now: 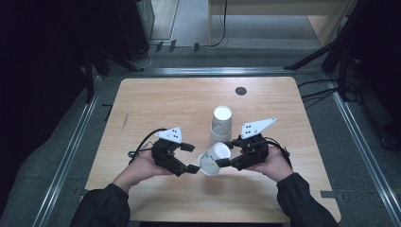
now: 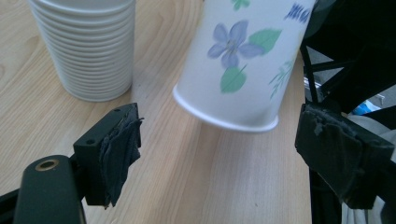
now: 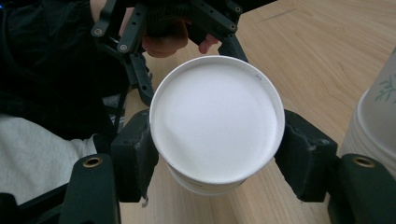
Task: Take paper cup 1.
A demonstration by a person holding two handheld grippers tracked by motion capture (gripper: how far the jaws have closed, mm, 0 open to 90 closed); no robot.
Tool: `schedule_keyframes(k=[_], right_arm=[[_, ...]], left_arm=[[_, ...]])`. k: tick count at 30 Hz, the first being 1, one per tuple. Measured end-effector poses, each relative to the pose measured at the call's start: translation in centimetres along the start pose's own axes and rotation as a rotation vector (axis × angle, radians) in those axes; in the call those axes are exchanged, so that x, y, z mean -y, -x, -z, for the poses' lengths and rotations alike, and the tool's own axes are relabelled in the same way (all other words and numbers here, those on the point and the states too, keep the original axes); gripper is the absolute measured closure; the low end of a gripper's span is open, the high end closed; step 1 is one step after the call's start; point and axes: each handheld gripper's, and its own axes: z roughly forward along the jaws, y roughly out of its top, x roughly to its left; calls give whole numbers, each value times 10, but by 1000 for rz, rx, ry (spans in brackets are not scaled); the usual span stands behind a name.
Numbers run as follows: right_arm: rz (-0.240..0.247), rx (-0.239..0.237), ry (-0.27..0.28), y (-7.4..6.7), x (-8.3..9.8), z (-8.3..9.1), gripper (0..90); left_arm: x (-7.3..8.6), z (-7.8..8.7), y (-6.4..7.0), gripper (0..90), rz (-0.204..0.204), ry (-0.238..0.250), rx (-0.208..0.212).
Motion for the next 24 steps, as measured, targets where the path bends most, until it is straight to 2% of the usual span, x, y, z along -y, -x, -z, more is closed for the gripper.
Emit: schedule_keyframes(k=[5, 10, 13, 16, 24], right_arm=[[-4, -11, -4, 0, 1, -10, 350], [-4, -23, -21, -1, 1, -20, 350], [-4, -30, -16, -2, 0, -22, 350], [-12, -37, -11, -2, -1, -23, 350], [-18, -45, -8, -4, -3, -24, 350]], left_arm=[[-2, -4, 3, 151, -24, -2, 20], [-2, -8, 3, 152, -32, -16, 21], [-2, -10, 4, 152, -32, -19, 28], [-3, -13, 5, 152, -49, -25, 42], [-4, -20, 7, 152, -67, -35, 41]])
